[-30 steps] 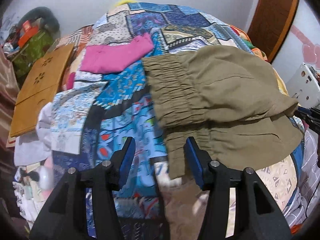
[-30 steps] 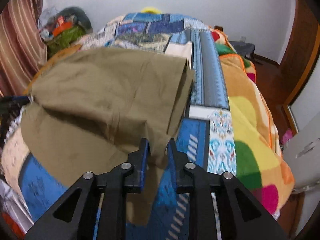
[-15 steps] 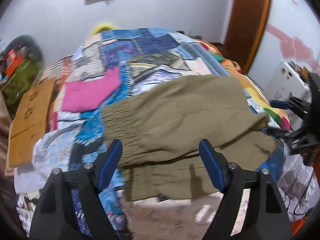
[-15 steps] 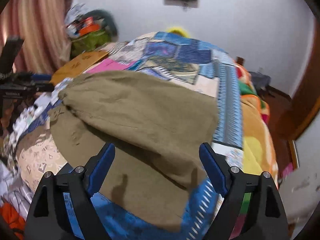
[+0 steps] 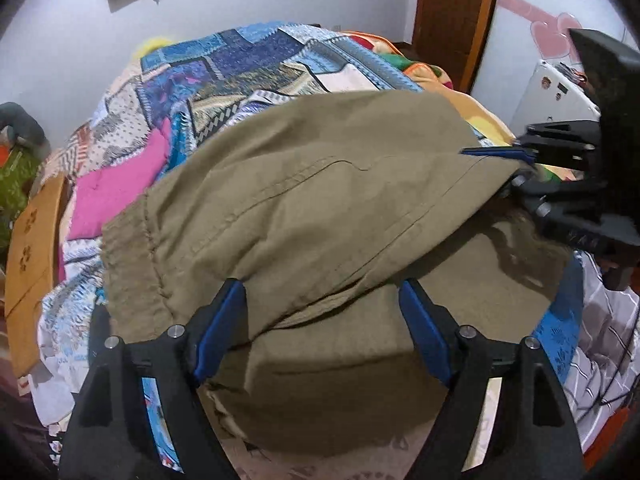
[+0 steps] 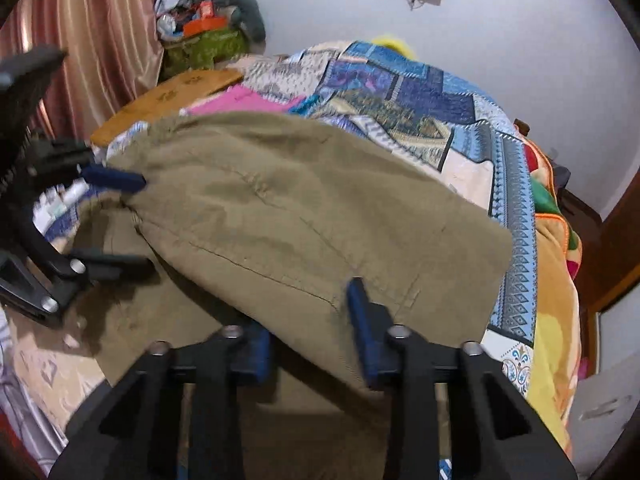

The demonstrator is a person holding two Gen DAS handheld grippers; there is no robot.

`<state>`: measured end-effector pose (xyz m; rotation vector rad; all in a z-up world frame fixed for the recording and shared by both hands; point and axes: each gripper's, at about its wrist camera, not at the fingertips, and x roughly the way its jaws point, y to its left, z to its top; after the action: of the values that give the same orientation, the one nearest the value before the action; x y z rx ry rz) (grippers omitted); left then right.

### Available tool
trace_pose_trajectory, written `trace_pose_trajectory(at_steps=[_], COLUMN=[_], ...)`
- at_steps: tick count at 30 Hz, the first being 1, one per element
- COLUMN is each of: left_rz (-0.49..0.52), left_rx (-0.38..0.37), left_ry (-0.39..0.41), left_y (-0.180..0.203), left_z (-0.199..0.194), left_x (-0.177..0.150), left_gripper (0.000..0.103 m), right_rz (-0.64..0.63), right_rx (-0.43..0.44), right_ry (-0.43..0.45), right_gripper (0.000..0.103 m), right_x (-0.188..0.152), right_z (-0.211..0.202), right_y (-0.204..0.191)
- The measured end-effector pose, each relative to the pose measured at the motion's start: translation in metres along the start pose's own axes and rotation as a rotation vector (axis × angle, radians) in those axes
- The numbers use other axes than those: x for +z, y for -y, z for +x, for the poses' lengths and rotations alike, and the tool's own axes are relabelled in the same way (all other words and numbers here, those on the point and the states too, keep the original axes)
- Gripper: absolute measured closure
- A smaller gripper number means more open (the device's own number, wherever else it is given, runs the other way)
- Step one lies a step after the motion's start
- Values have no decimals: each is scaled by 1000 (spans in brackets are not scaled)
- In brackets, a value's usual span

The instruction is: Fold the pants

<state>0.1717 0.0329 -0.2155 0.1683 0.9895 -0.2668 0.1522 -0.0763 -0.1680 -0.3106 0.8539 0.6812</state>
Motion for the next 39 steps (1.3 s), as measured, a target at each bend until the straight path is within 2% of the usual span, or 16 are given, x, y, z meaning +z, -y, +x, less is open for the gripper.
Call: trace_pose_trajectory(at_steps=[1,2,5,7,9,15,21,26,29,32,34,35,38,39], left_rz=[-2,-3,-9,-11,-19,-2,33,-51,-123,-194,-242,-259,-322,-341], left_rx=[9,16,66,104,94,77,39,6,3,34,83,104,90,78], left_ry=[10,14,44,65,76,93,39,3,13,37,40,38,27,23], left_y=[-1,-2,-5,-8,-11,-6,7,-4,-21,-43,-58,-64,-80,-84], left_z=[-3,-5,-14,-22,-31,-52,-51,-53,-65,-76,-78,-78,-71,-69], left_x=[2,3,6,6,4,-7,-34,-57,-67,-73,-73,-72,-69,-68], left_gripper=[31,33,48,69,79,80,80,74,67,49,28,24,21,21], right_rz=[7,15,8,-3,-15,-75,-16,57,106,156,184,202,272,296], right_rx=[2,11,18,30,33,18,60,61,67,59,25,2,-62,-93], right_ry=[13,30,79,105,128,135,75,-7,-21,-4,13,22,45,49], right_gripper=[91,92,94,95,95,95,95,90,88,78,76,75,56,46], right_x=[1,2,4,5,6,-1,-23,-44,-55,-62,-66,-67,-71,-73], right_z=[-4,-10,-27,-38,-48,-62,-60,-53,-63,-78,-89,-94,-105,-107], right_y=[1,4,0,-4,-9,-24,-23,-20,-12,-2,6,11,27,32])
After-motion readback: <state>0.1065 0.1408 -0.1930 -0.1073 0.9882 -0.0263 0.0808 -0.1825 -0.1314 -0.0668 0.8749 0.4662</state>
